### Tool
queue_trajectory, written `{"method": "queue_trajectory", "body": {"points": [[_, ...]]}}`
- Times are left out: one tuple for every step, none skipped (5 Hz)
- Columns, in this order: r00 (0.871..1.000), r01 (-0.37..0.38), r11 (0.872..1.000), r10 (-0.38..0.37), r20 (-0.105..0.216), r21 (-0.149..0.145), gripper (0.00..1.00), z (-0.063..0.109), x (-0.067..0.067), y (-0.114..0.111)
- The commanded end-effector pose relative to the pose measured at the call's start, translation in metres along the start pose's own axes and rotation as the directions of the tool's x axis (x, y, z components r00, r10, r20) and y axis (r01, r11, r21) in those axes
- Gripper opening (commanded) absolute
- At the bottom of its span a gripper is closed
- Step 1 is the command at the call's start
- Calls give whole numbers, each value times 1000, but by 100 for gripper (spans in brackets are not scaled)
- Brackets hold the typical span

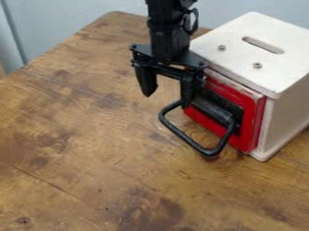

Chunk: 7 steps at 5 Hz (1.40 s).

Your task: Close the drawer

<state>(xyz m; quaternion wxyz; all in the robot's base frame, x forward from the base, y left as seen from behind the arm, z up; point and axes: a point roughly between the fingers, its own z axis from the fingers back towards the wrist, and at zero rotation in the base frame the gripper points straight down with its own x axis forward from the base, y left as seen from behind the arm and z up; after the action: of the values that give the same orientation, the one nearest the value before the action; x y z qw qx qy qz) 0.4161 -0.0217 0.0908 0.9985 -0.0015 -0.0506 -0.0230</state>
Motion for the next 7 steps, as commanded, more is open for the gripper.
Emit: {"method": "queue_trajectory", "body": {"points": [[996, 52, 999, -51, 70, -7, 100, 25, 8, -14], [997, 42, 999, -42, 69, -6, 100, 26, 5, -5], [997, 33, 999, -32, 72, -5, 100, 25, 1, 4], [987, 138, 990, -136, 88, -12, 100, 32, -3, -3], [965, 245, 969, -242, 99, -15, 100, 39, -9, -12], [969, 231, 973, -229, 91, -12, 100, 56, -15, -7], [975, 209, 978, -208, 83, -4, 100, 74, -21, 3]]}}
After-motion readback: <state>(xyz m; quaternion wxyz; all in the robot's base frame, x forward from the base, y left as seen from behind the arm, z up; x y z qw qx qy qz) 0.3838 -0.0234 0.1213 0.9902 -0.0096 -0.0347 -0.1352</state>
